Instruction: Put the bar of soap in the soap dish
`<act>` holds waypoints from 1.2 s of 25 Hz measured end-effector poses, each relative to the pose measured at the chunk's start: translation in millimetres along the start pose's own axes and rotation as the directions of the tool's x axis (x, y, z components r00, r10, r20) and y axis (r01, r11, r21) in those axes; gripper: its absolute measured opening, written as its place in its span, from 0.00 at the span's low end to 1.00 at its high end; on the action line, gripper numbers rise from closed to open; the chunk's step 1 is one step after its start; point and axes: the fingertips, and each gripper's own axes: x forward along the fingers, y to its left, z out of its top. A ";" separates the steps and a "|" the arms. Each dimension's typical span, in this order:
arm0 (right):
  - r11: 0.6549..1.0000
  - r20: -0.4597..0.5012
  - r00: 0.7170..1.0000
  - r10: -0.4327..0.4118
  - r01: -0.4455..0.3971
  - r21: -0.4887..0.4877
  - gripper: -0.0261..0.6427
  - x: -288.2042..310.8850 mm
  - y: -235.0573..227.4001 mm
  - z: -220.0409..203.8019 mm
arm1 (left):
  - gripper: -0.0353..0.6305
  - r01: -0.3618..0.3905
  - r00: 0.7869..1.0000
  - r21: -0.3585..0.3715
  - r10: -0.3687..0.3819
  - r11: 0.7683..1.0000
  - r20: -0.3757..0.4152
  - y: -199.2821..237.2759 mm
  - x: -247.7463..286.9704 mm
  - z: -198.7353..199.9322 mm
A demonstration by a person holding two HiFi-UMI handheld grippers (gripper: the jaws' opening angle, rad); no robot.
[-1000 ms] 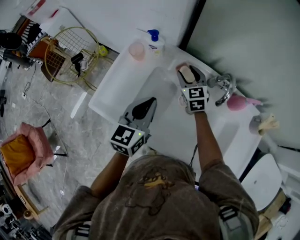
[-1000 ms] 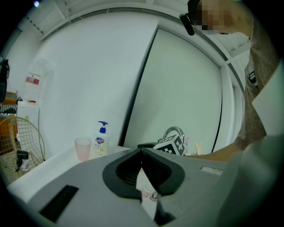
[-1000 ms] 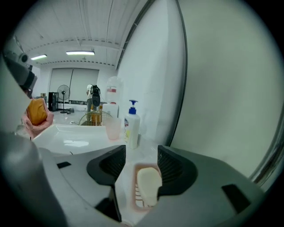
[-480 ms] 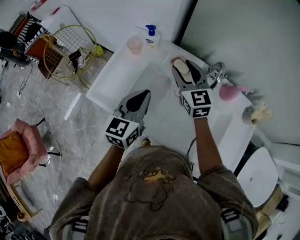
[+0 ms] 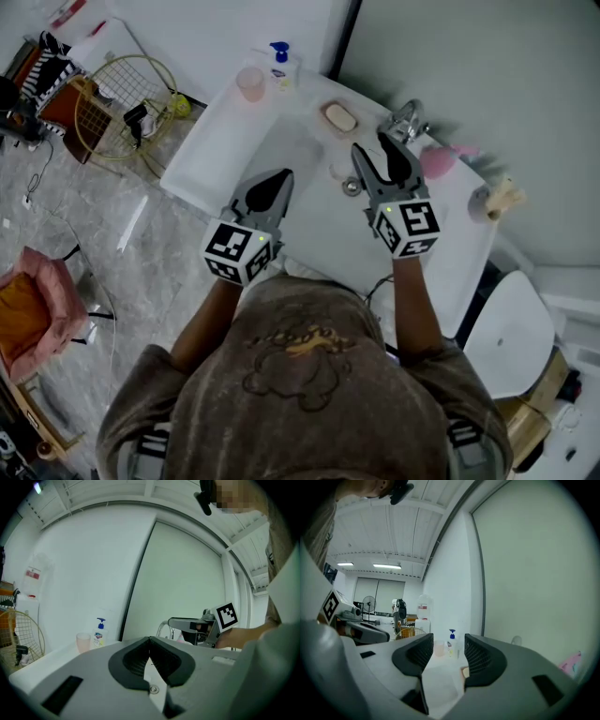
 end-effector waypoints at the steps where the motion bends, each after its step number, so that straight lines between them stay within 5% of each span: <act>1: 1.000 0.000 1.000 -0.006 0.006 0.011 0.35 -8.2 0.0 -2.3 | 0.06 0.002 1.000 0.002 -0.002 1.000 0.001 -2.0 0.1 0.1; 10: 0.995 -0.012 0.999 -0.044 0.045 0.084 0.28 -64.3 5.6 -35.6 | 0.06 0.002 1.000 0.044 -0.002 0.999 0.003 -8.6 -1.9 -4.5; 20: 0.982 -0.015 0.995 -0.102 0.103 0.158 0.05 -88.8 13.9 -65.3 | 0.06 -0.027 1.000 0.038 0.028 0.999 -0.012 -0.3 -7.5 -18.7; 30: 0.973 -0.057 0.992 -0.117 0.126 0.193 0.04 -89.8 20.2 -82.5 | 0.06 -0.041 0.999 0.026 0.041 0.999 0.003 1.4 -5.6 -20.0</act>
